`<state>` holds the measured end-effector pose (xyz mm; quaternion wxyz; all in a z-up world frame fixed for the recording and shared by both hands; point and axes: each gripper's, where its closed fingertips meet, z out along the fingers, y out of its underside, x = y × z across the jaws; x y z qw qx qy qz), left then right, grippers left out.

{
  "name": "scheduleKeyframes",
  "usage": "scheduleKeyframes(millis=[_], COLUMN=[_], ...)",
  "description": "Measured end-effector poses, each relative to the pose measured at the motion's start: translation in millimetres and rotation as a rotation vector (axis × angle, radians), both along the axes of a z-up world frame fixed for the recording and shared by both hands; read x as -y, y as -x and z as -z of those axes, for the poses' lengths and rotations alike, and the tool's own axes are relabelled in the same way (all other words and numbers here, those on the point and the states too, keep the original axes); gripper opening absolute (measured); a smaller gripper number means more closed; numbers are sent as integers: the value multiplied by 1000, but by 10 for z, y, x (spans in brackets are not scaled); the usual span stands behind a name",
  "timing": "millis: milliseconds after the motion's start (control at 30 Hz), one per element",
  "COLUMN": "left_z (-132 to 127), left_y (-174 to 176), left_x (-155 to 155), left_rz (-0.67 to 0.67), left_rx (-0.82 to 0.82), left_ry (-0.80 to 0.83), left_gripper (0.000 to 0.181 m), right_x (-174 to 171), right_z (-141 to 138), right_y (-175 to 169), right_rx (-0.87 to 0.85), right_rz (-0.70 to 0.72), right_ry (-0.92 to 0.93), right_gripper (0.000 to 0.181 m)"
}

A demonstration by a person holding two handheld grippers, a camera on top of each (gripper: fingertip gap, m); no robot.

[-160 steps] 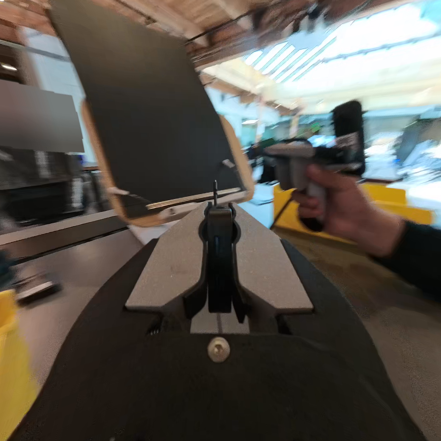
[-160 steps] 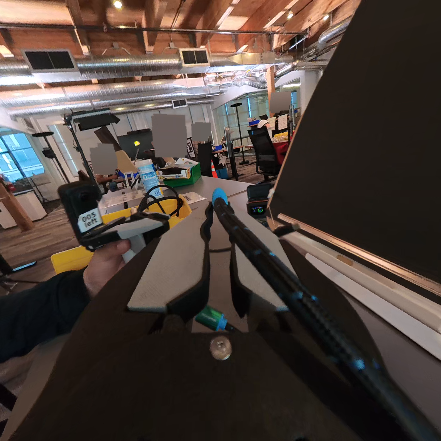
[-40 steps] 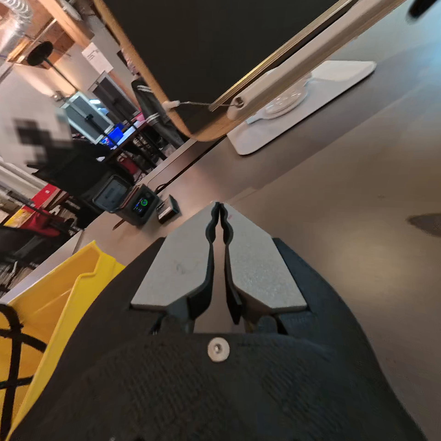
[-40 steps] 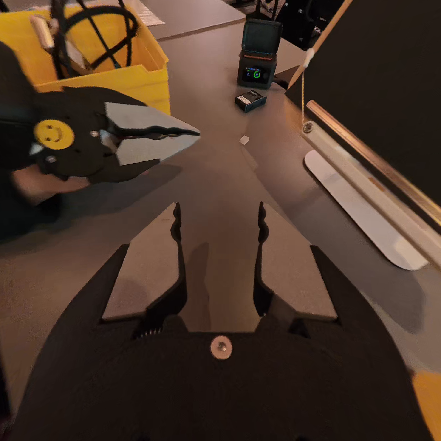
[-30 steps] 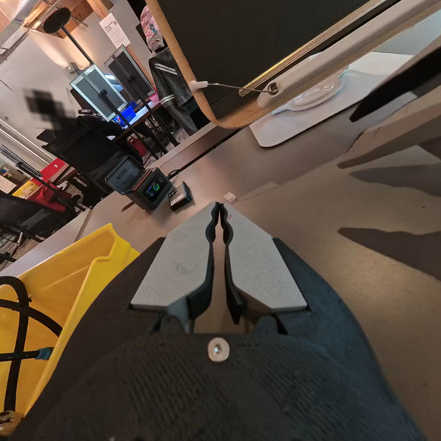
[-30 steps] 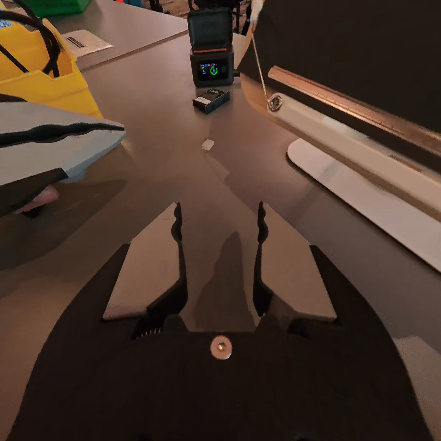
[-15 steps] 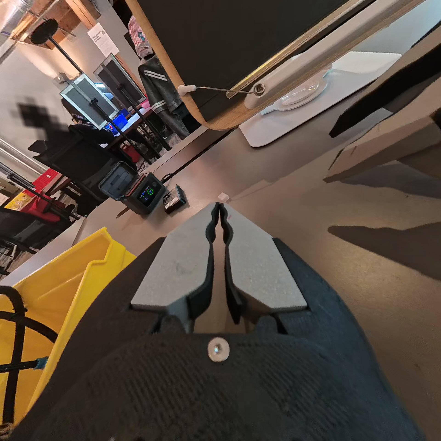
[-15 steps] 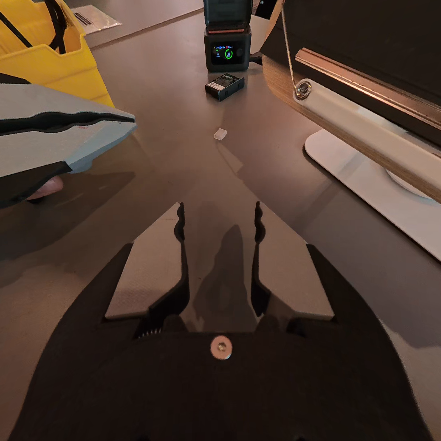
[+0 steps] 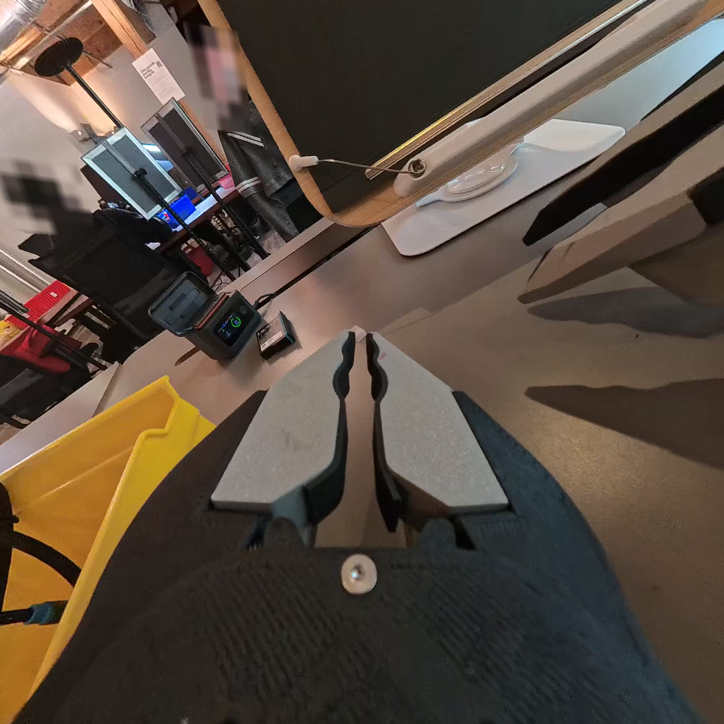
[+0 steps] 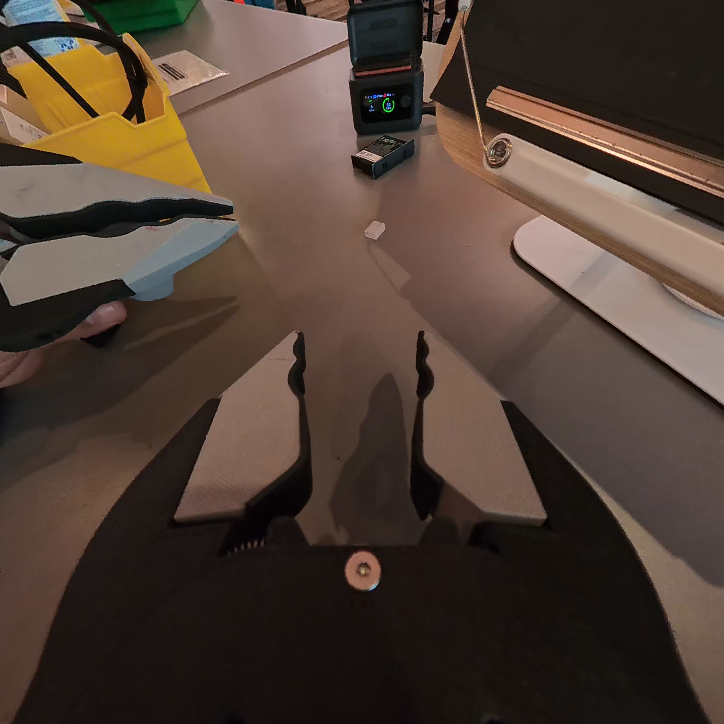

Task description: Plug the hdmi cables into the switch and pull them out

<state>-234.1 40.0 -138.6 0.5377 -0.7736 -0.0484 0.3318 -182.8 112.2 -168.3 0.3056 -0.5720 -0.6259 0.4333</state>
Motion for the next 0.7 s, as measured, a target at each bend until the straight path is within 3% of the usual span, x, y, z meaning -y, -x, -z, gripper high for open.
scheduleKeyframes(millis=[700], left_z=[-29], left_y=[-17], left_x=[-6], left_rz=[16], left_rx=[32], left_ry=[-30], left_gripper=[2], right_x=[-2], right_z=[42], right_y=[11], right_rx=[23], right_rz=[10], right_ry=[-29], right_gripper=[67])
